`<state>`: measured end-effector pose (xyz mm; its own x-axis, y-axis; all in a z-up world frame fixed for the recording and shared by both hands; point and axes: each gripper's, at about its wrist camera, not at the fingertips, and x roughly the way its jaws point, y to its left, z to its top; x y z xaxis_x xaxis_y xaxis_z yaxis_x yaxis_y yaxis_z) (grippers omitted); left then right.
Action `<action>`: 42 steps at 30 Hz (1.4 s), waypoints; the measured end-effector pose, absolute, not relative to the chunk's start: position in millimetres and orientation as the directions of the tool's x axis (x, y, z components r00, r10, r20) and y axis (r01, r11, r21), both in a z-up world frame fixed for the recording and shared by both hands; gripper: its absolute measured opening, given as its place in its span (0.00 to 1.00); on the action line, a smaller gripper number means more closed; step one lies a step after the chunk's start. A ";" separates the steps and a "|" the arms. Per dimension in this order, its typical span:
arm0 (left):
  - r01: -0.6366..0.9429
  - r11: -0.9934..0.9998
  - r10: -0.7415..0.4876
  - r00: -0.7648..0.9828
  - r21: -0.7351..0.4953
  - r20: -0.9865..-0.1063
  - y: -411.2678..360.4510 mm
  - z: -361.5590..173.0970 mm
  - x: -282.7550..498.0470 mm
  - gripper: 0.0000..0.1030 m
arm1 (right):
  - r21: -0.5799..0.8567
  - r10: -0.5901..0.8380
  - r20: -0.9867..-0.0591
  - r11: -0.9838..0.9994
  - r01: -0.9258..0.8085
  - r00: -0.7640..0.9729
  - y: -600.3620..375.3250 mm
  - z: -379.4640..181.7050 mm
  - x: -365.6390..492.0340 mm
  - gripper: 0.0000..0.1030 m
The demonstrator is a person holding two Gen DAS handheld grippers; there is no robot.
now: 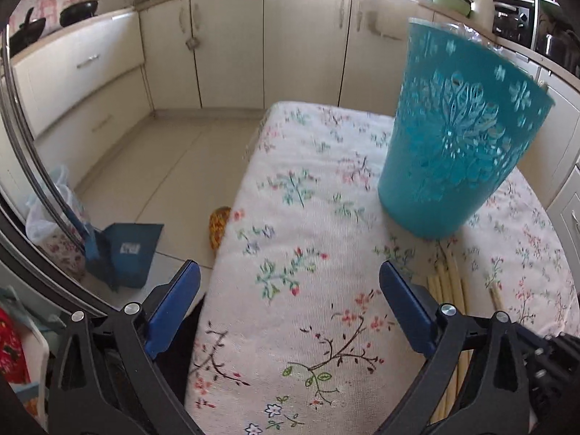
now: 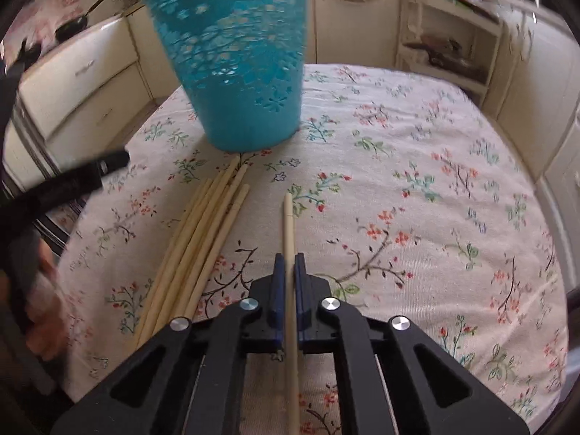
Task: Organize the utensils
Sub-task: 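Close the right tool on a wooden stick and lift it toward the basket, then hold the stick above the teal basket and open the right tool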
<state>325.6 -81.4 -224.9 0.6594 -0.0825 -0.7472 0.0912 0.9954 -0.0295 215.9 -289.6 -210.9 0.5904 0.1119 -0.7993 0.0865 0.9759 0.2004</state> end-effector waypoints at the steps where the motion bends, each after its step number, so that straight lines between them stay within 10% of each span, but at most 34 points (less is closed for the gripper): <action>1: 0.097 0.995 -0.089 0.657 -0.033 -0.749 -80.7 -225.5 324.6 0.92 | 0.235 0.134 -0.785 0.968 0.090 0.604 -295.0 -205.4 212.9 0.06; 11: 0.127 0.991 -0.110 0.662 -0.034 -0.741 -88.4 -226.4 324.9 0.92 | 0.448 0.278 -0.468 0.893 -0.046 0.839 -316.2 -63.3 225.2 0.06; 20: 0.114 0.992 -0.114 0.684 -0.049 -0.721 -85.1 -220.4 321.6 0.92 | 0.374 0.115 -0.302 0.927 0.007 0.946 -291.1 -5.3 326.0 0.06; 42: 0.098 0.993 -0.119 0.679 -0.071 -0.724 -80.9 -223.5 324.4 0.92 | 0.235 0.070 -0.458 0.971 0.045 0.886 -268.6 -69.7 307.7 0.07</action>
<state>324.4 -80.9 -223.5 0.6791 -0.1189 -0.7243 0.0976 0.9927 -0.0714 307.7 -268.6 -69.7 0.8860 0.0699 -0.4584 0.0450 0.9709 0.2351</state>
